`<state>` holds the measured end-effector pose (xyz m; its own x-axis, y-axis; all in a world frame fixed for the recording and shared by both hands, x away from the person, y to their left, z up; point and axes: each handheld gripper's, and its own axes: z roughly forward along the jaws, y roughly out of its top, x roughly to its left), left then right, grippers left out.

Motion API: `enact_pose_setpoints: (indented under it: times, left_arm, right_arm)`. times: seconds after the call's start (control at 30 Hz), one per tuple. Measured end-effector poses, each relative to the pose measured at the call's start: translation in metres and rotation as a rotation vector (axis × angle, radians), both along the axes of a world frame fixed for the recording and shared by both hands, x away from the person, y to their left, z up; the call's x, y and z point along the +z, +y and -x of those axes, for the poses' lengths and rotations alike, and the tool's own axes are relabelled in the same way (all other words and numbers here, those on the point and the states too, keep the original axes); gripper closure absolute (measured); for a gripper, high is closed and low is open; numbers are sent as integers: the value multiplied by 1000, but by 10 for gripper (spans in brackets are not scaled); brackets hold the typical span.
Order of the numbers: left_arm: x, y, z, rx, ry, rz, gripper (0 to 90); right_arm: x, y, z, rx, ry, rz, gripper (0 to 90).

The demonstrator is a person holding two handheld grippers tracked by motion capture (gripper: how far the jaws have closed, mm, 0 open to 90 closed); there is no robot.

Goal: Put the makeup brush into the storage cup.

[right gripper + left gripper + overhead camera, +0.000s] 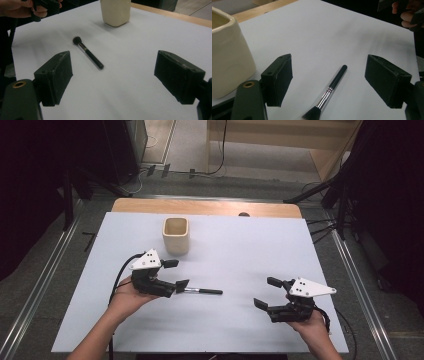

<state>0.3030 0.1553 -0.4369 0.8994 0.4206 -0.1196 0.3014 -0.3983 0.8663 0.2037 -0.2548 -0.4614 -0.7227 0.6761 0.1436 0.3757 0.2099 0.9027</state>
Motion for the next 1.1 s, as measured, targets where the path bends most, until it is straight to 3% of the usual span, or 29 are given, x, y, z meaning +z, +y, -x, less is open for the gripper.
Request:
enact_pose_setpoints:
  times: [0.5, 0.77, 0.83, 0.9, 0.93, 1.0, 1.03, 1.1]
  left_arm:
    - [-2, -26, -10, -21, -13, 19, 244]
    - [-4, -42, -17, -49, -8, -3, 249]
    - [-6, -45, -19, -67, 23, -42, 252]
    - [-6, -46, -19, -71, 21, -55, 254]
    - [-5, -48, -20, -90, 25, -101, 261]
    - [-4, -49, -21, -97, 23, -121, 261]
    - [-2, -52, -22, -104, 5, -186, 258]
    - [-1, -53, -23, -111, 10, -203, 258]
  right_arm:
    - [0, 0, 0, -1, -2, 8, 159]
    - [0, -1, 0, -6, -4, 1, 159]
    - [0, -1, 0, -11, -1, 8, 159]
    - [0, -1, 0, -13, 0, 8, 159]
    - [0, -1, 0, -12, 1, 8, 159]
    - [0, -1, 0, -13, 3, 10, 159]
    - [0, -1, 0, -9, 7, 18, 159]
    - [-1, 0, 0, -8, 7, 23, 159]
